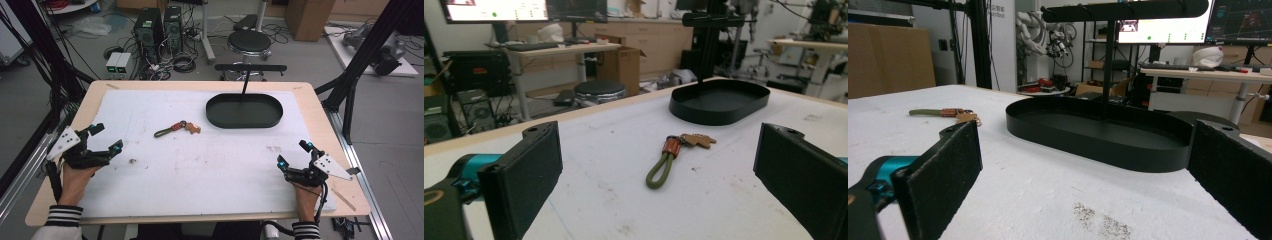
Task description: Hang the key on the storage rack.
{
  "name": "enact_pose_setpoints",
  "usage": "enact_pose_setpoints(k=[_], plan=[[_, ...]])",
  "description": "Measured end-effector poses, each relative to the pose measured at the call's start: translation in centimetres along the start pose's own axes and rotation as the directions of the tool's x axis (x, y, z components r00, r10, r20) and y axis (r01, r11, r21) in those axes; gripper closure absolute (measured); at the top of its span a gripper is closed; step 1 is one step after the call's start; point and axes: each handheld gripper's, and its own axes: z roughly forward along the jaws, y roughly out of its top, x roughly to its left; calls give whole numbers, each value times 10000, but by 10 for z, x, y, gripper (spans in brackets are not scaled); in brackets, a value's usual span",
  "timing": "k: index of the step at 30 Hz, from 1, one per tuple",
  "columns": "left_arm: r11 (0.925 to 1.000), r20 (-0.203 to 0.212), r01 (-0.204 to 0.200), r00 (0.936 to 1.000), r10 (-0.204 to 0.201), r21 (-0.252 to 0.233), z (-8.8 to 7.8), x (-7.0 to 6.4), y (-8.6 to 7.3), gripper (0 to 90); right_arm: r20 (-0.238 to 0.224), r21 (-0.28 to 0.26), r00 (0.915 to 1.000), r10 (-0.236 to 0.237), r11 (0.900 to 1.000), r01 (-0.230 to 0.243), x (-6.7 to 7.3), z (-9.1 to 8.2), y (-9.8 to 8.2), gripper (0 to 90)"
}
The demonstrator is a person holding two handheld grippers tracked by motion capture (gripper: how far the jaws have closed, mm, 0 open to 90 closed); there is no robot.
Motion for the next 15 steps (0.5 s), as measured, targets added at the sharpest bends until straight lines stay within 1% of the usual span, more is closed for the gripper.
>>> enact_pose_setpoints(k=[1,2,3,4,5,6,8,9,11,12,13,14,15], plan=[[9997,265,-164,9995,158,196,5,3,9,58,7,5,10000,-14,10000,14,0,0,0,6],[9997,265,-164,9995,158,196,5,3,9,58,6,-2,10000,0,10000,0,0,0,0,6],[9990,408,-245,9989,230,371,8,5,14,58,13,17,10000,-21,10000,21,0,0,0,6],[9958,676,-530,9966,480,743,15,8,23,58,10,2,10000,-20,10000,20,0,0,0,6],[9958,676,-530,9966,480,743,15,8,23,58,17,18,10000,-22,10000,22,0,0,0,6],[9945,818,-575,9954,503,880,18,9,27,58,17,19,10000,24,10000,-24,0,0,0,6],[9913,1216,-522,9919,374,1210,26,11,34,58,14,13,10000,34,10000,-34,0,0,0,6],[9892,1344,-555,9902,371,1358,30,11,37,58,14,13,10000,34,10000,-34,0,0,0,6],[9796,1531,-903,9862,629,1794,41,12,44,58,14,10,10000,38,10000,-38,0,0,0,6],[9722,1673,-1090,9831,746,2072,50,13,50,58,18,12,10000,34,10000,-34,0,0,0,6],[9722,1673,-1090,9831,746,2072,50,13,50,58,18,12,10000,34,10000,-34,0,0,0,6],[9622,1853,-1290,9790,851,2398,60,15,56,58,25,22,10000,6,10000,-6,0,0,0,6],[9622,1853,-1290,9790,851,2398,60,15,56,58,23,0,10000,-47,10000,47,0,0,0,6]])
